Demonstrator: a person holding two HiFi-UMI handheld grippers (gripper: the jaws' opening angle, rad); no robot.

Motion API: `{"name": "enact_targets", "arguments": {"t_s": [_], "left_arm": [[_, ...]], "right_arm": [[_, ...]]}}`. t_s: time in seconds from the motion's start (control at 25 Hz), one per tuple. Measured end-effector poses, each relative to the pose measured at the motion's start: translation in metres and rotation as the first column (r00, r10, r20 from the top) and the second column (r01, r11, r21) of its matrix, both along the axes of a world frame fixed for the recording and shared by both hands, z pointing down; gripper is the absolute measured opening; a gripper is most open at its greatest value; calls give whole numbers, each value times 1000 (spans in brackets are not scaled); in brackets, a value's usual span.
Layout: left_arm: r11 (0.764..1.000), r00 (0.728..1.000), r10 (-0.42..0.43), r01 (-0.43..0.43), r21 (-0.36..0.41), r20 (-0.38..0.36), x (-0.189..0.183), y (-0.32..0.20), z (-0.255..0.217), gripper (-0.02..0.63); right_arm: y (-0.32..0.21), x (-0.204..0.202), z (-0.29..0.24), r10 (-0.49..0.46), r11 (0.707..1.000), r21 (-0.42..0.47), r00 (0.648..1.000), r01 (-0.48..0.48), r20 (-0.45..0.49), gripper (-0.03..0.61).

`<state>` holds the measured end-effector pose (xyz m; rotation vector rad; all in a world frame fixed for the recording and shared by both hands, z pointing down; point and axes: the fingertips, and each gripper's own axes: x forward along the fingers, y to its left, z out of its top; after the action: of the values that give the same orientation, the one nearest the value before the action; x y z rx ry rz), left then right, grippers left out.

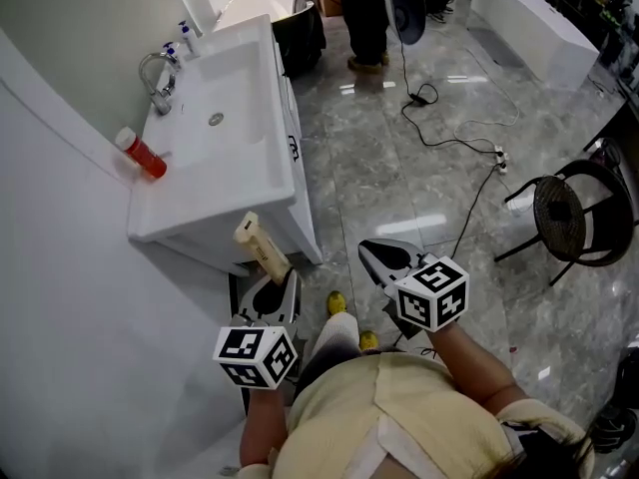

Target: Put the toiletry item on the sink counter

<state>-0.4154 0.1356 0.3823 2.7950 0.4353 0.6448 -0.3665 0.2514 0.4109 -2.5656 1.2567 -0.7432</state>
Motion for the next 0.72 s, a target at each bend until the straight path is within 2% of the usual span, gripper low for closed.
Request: {"name": "enact_targets", "arguments": {"t_s": [0.28, 0.72], "left_arm": [[999, 1000, 7, -7, -37, -13, 50, -15, 3, 64], [1000, 1000, 16, -16, -23, -4, 145, -61, 1, 64]], "right_arm": [[-13, 40, 5, -5, 1000, -22, 1000, 5, -3, 28], [-68, 133, 0, -39, 999, -38, 999, 39, -1, 28]]}}
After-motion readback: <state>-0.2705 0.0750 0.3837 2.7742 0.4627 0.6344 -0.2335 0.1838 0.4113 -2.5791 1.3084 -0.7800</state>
